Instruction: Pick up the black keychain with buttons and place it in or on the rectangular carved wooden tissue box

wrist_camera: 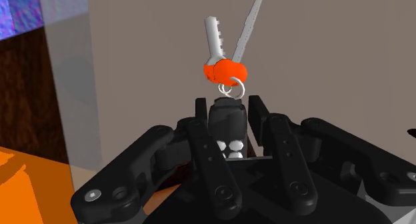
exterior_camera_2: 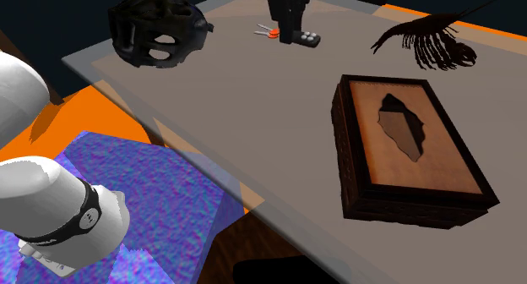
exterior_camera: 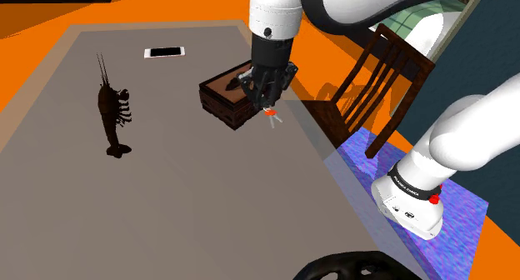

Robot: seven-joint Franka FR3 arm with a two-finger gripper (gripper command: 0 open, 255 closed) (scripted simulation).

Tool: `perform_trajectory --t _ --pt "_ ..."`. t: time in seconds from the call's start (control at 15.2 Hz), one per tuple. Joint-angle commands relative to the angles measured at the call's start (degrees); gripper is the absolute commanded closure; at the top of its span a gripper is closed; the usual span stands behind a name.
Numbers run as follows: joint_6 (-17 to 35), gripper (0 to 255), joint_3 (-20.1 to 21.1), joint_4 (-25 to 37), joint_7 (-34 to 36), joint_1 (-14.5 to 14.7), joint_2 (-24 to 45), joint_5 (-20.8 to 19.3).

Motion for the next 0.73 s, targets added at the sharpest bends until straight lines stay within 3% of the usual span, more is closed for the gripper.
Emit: perform_trajectory --t 0.0,0.66 --pt "-1.3 255 -0.2 1.0 -0.1 0.0 -0.3 0.1" --pt "-1.7 255 -4.1 12.5 -6.3 -6.3 12.9 -8.4"
